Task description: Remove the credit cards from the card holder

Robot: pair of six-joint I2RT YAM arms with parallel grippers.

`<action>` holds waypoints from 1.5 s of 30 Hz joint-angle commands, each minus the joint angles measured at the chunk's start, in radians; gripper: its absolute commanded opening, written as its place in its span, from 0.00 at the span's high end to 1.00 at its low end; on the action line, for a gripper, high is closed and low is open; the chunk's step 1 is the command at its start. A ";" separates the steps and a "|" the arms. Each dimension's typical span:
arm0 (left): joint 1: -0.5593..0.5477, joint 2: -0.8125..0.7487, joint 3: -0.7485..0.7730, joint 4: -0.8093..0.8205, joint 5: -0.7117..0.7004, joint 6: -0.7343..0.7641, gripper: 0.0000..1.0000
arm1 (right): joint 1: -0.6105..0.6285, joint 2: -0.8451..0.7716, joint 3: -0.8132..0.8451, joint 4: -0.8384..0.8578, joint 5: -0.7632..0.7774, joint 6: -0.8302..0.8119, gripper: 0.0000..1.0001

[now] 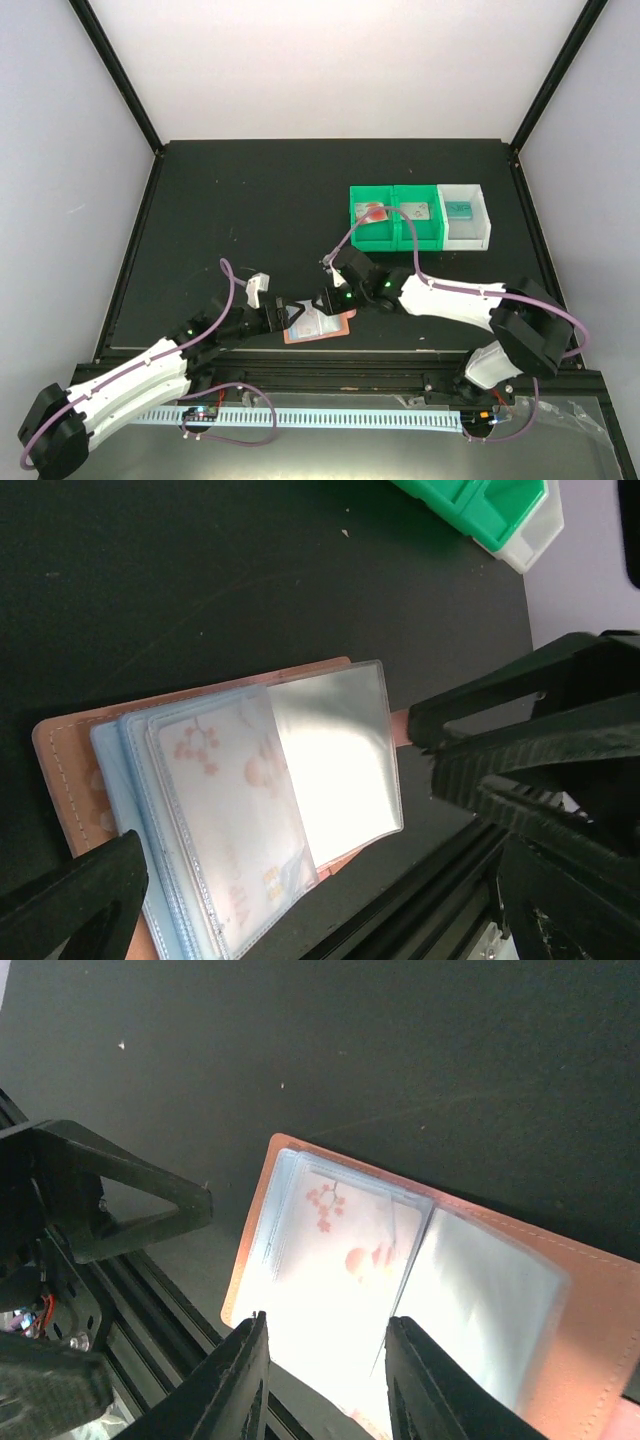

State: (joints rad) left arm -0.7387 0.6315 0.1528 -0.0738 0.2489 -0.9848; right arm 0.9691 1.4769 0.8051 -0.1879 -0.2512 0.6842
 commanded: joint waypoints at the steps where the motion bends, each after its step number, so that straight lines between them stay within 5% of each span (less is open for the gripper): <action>1: 0.008 -0.017 -0.001 0.007 -0.004 -0.005 0.02 | 0.018 0.039 -0.002 0.055 -0.006 0.022 0.66; 29: 0.009 0.064 0.008 0.091 0.033 -0.027 0.02 | 0.019 0.194 -0.054 0.158 -0.033 0.035 0.73; 45: 0.009 0.150 -0.008 0.223 0.078 -0.063 0.01 | 0.019 0.231 -0.117 0.221 -0.035 0.048 0.96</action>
State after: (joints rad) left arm -0.7341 0.7597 0.1413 0.0628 0.2871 -1.0313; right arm 0.9821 1.6947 0.7265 0.0395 -0.3000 0.7269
